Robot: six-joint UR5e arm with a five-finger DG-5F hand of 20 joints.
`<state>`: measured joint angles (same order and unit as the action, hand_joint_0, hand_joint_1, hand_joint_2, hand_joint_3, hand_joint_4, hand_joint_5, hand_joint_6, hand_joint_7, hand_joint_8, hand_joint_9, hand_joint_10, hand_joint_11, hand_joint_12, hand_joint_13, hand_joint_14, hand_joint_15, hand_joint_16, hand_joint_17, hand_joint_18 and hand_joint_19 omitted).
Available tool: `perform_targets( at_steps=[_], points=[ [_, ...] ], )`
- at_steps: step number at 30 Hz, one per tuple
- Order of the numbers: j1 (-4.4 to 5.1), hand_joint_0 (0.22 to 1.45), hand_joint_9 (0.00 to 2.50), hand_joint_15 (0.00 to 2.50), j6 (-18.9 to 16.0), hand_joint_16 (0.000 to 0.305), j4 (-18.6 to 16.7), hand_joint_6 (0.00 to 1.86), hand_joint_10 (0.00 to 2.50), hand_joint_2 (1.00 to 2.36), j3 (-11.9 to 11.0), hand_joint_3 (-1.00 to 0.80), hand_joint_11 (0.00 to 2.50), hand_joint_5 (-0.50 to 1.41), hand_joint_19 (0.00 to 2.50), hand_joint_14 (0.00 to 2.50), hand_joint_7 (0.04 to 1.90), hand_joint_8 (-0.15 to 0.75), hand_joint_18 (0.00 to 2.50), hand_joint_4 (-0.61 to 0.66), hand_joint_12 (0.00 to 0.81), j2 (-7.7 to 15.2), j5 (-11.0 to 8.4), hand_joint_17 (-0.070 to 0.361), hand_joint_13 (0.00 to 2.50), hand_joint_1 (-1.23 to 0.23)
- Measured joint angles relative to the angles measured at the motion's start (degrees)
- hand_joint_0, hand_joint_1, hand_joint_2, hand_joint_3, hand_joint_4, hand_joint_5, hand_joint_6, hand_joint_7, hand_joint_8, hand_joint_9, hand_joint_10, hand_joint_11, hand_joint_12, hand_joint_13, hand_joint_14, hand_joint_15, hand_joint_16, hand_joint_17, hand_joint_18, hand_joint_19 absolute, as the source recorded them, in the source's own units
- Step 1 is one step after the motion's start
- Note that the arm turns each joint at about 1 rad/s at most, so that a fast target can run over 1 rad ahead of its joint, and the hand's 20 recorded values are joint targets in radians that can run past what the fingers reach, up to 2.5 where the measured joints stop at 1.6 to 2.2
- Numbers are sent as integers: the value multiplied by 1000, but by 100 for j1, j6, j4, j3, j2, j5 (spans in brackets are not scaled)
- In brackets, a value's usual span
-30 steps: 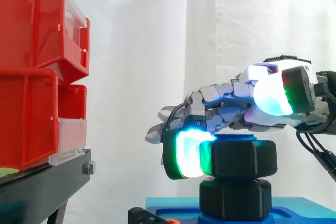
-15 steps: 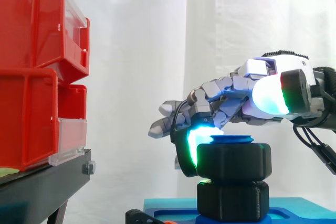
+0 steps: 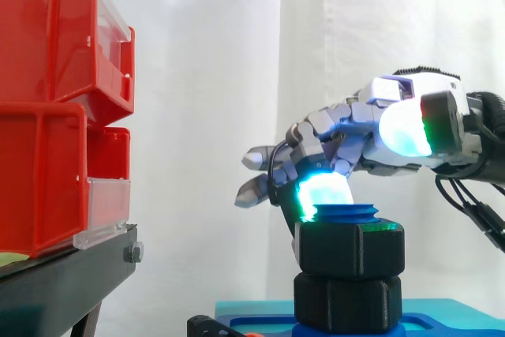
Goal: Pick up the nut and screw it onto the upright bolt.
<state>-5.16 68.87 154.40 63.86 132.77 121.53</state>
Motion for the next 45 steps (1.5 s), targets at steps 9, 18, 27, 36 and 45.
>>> perform_targets(
  at_steps=[9,18,27,36,45],
  points=[
    [-101,485,737,0,74,30,222,502,0,1000,-395,-500,0,-141,0,0,730,240,0,224,279,-2,190,67,261,-133],
    [19,477,508,0,141,37,218,501,0,1000,-197,-500,0,-176,0,0,613,215,0,194,303,3,-21,84,66,-76],
    [243,473,435,0,136,39,250,501,0,1000,-23,-500,0,-188,0,0,629,216,0,177,310,3,-345,89,18,-37],
    [330,480,430,0,140,39,541,502,0,1000,-15,-500,0,-176,0,0,703,225,0,204,314,3,-361,89,25,-59],
    [379,493,507,0,128,37,582,504,0,1000,-14,-500,0,-133,0,0,948,250,0,249,309,1,-403,83,91,-109]
  ],
)
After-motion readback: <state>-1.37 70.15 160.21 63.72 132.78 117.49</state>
